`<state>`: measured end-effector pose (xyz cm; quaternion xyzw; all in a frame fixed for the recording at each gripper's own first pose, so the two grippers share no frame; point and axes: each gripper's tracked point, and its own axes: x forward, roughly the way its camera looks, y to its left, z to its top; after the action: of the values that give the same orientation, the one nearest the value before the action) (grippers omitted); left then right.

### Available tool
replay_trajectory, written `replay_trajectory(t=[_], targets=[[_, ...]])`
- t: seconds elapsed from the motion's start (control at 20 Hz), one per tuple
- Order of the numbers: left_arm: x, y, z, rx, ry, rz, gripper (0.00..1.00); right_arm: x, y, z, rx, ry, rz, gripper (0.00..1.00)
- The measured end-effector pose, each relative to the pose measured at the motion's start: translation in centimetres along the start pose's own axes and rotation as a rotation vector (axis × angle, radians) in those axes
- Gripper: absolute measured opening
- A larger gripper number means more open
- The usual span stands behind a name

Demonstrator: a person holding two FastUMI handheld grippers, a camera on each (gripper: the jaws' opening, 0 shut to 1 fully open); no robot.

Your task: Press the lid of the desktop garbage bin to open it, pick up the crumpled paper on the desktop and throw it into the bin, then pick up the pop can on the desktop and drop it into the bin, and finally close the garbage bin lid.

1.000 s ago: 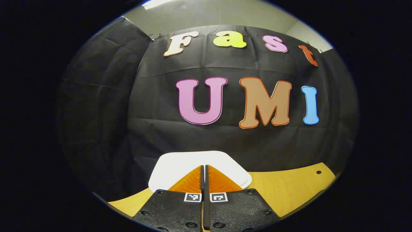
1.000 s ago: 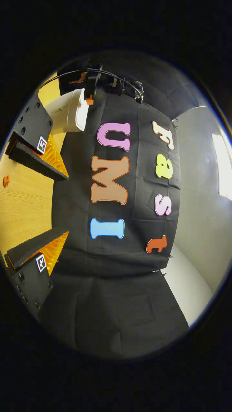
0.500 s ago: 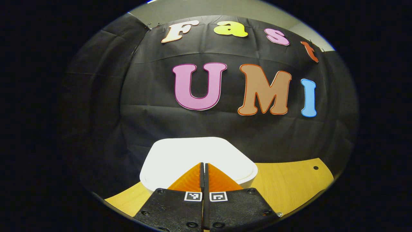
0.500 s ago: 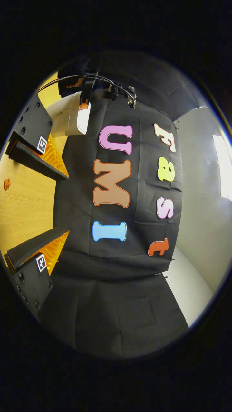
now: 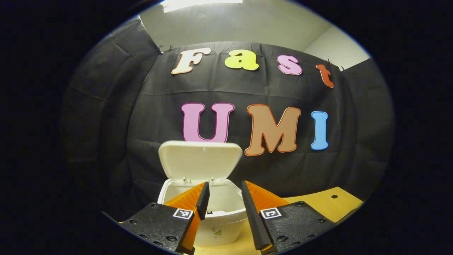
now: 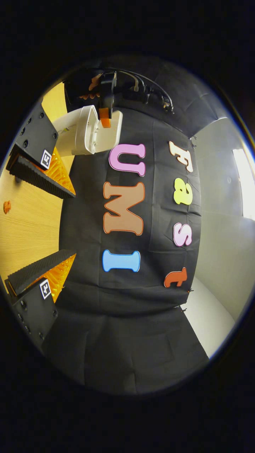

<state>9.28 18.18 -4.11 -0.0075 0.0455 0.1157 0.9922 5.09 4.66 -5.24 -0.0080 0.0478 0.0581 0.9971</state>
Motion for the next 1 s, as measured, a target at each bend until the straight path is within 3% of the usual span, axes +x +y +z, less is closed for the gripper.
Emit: replay_trajectory(t=[0.05,0.1,0.25,0.4,0.7,0.85,1.0], targets=[[-0.7,-0.3,-0.1,0.0,0.001,-0.007,0.58,0.0,0.1,-0.1,-0.001,0.001,0.005,1.0],[-1.4,-0.4,-0.3,0.003,0.001,-0.01,0.67,0.0,0.2,-0.1,0.0,0.004,0.01,0.96],[-3.5,-0.7,-1.5,0.0,0.032,-0.019,0.76,0.5,0.9,-0.8,0.007,0.02,0.032,1.0],[-5.9,-0.9,-2.5,-0.007,0.062,-0.011,0.87,1.0,1.6,-1.9,0.013,0.051,0.054,0.96],[-9.7,-1.5,-4.6,-0.01,0.108,-0.012,0.92,2.4,3.0,-6.9,0.002,0.161,0.091,1.0],[-11.0,-1.6,-5.7,-0.007,0.142,-0.015,0.92,3.2,4.1,-12.1,-0.053,0.281,0.125,0.97],[-12.0,-1.8,-6.1,-0.008,0.156,-0.017,0.93,2.9,4.5,-18.0,-0.099,0.408,0.146,1.0]])
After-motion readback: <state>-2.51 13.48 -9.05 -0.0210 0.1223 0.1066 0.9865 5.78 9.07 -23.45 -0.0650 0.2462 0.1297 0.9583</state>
